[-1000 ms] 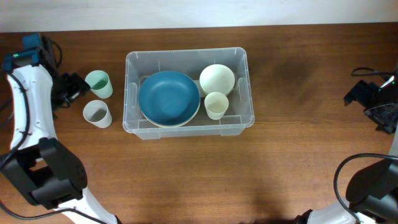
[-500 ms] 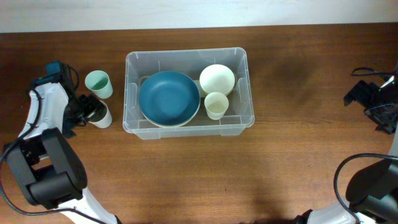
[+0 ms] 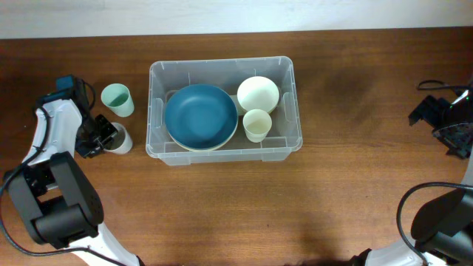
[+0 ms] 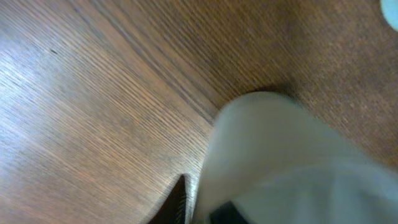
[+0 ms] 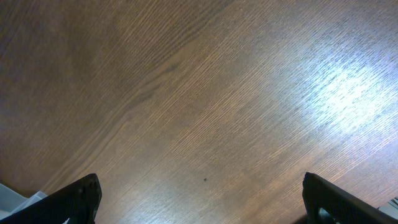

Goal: Pack container
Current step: 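Move the left gripper to the grey cup and grip it, then lift the grey cup and lower it into the cream cup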

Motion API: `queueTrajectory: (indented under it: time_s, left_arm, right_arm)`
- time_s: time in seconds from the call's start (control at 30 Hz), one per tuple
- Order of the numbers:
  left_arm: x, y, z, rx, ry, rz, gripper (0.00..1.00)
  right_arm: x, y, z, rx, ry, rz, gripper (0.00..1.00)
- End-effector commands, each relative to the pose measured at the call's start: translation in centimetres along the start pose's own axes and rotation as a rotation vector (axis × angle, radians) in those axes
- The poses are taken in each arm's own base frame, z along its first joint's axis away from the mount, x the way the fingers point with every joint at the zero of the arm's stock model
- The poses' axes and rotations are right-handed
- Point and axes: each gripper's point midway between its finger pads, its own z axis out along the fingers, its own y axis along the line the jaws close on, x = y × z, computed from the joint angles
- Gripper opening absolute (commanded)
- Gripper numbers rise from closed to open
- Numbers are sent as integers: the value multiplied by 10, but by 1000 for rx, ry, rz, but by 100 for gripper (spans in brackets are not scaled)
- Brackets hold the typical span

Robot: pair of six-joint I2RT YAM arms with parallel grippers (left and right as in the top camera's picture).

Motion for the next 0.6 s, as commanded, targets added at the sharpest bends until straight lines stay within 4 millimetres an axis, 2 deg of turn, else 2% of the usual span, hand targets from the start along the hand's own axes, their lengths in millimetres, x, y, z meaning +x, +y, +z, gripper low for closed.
queueTrajectory:
  time_s: [0.0,0.1,0.23,0.27,0.3,0.37,0.4,0.43,0.47,0.5,0.57]
  left_arm:
    - [-8,-6,-14,25,-35,5,1]
    - [-9,-6,-28,25,-35,5,1]
    - [-18,-7,-87,52,-89,2,1]
    - [-20,-7,-109,65,-115,1,1]
    - [-21,-6,-122,74,-133,0,1]
    - [-17,-11,-180,157,-207,3,1]
    - [-13,-15,-196,200,-224,10,1]
    - [-5,-25,-223,279,-262,30,1]
    - [1,-32,-240,328,-290,50,1]
    - [16,-48,-268,414,-343,102,1]
    - [36,-70,-292,494,-389,181,1]
  right_arm:
    - [0,-2,-3,0,-9,12,99]
    - [0,-2,-3,-1,-9,12,99]
    - [0,-2,-3,-1,-9,12,99]
    - [0,-2,-3,-1,-9,12,99]
    - [0,-2,-3,-1,-9,12,99]
    - [0,-2,-3,-1,-9,12,99]
    - [0,-2,-3,-1,-9,12,99]
    - [0,-2,-3,-1,-9,12,99]
    - [0,-2,-3,-1,-9,12,99]
    - [0,-2,-3,-1,-9,12,99]
    - [0,-2,-3,-1,-9,12,99]
